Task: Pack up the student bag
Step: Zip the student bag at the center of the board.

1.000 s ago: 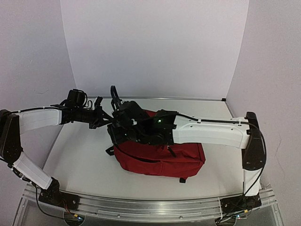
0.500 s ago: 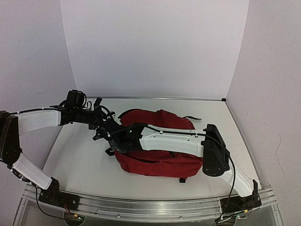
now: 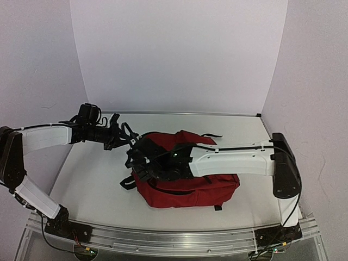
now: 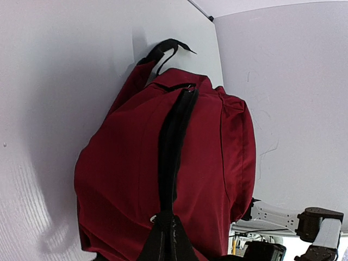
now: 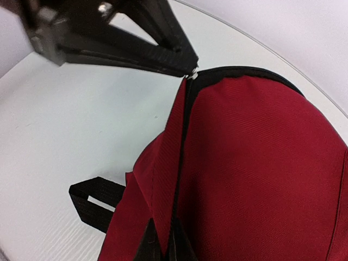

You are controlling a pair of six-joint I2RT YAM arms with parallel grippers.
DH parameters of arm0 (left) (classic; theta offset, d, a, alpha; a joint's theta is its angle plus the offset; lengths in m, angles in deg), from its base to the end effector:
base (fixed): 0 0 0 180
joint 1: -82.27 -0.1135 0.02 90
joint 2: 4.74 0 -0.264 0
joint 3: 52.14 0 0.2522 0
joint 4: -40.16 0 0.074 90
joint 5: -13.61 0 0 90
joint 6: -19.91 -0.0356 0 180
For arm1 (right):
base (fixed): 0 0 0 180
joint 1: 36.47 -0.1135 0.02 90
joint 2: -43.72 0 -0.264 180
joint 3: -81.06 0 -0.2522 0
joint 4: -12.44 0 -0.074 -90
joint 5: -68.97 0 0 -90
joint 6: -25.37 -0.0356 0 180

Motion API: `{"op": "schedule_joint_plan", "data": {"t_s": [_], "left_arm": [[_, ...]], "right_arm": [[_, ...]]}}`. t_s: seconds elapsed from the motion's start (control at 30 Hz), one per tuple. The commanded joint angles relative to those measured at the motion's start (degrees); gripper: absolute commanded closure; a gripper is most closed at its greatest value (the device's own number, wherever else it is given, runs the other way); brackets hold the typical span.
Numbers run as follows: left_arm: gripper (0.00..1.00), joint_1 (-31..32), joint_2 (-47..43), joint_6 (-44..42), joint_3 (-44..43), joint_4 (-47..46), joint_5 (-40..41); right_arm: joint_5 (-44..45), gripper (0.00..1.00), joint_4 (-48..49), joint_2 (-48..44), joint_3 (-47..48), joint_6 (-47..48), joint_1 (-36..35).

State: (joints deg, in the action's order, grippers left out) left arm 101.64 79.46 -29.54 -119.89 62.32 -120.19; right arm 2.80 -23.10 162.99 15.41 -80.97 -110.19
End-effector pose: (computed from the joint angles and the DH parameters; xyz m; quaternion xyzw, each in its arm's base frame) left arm 0.2872 -0.1271 0.2425 0.0053 0.8516 -0.4921 0.1807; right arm 0.1488 0.4581 0.2530 -0.3506 0.8209 0.1575 0.4224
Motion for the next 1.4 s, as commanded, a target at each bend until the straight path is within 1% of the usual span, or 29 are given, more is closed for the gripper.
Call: {"op": "schedule_joint_plan", "data": {"t_s": [0.0, 0.1, 0.2, 0.57, 0.83, 0.87, 0.93, 1.07, 1.1, 1.13, 1.2, 1.23, 1.33, 1.37], "left_arm": [[1.0, -1.44, 1.8, -0.21, -4.11, -5.74, 2.52], [1.0, -1.4, 2.61, -0.29, -4.37, -8.12, 1.13], [1.0, -1.37, 4.26, -0.59, -5.24, -8.16, 1.19], [1.0, -1.37, 11.18, 2.17, -7.57, -18.28, -4.65], [1.0, -1.37, 15.95, 2.59, -11.46, -19.62, -6.07], [1.0, -1.35, 16.44, 2.84, -11.56, -20.24, -6.42], [1.0, -1.31, 16.63, 3.56, -10.98, -21.93, -7.82], [1.0, 0.14, 14.15, 3.17, -7.59, -24.15, -9.21], [1.0, 0.87, 13.43, 2.73, -6.82, -24.03, -9.33], [1.0, 1.85, 12.86, 2.44, -5.88, -24.04, -9.37], [1.0, 4.2, 12.05, 2.0, -4.02, -24.17, -9.38], [1.0, 5.18, 11.71, 1.79, -2.92, -24.13, -9.32], [1.0, 6.89, 10.78, 1.53, -0.24, -24.11, -8.65], [1.0, 7.07, 10.41, 1.57, 0.52, -24.15, -8.34]], "right_arm": [[-13.13, 1.0, 2.37, -10.92, -7.98, 0.33, -2.14], [-16.69, 1.0, 2.45, -13.23, -11.44, -0.26, -2.4], [-19.42, 1.0, 2.47, -15.09, -13.52, -0.36, -3.03], [-31.82, 1.0, 2.21, -20.57, -14.97, -0.44, -5.19], [-38.01, 1.0, 0.81, -23.74, -17.76, -1.21, -5.59], [-37.5, 1.0, 0.62, -24.04, -18.36, -1.35, -5.57], [-33.16, 1.0, 0.25, -24.45, -19.58, -2.06, -5.56], [-14.09, 1.0, -1.1, -23.17, -19.13, -6.58, -5.6], [-9.63, 0.98, -1.63, -22.27, -18.33, -8.06, -5.57], [-6.51, 0.94, -1.91, -21.09, -17.36, -9.29, -5.56], [-2.49, 0.87, -2.11, -18.08, -15.08, -11.06, -5.56], [-0.82, 0.81, -2.04, -16.74, -14.21, -11.96, -5.56], [0.13, 0.51, -2.03, -13.1, -10.69, -12.75, -5.56], [0.29, 0.46, -2.01, -12.29, -9.82, -12.88, -5.56]]}}
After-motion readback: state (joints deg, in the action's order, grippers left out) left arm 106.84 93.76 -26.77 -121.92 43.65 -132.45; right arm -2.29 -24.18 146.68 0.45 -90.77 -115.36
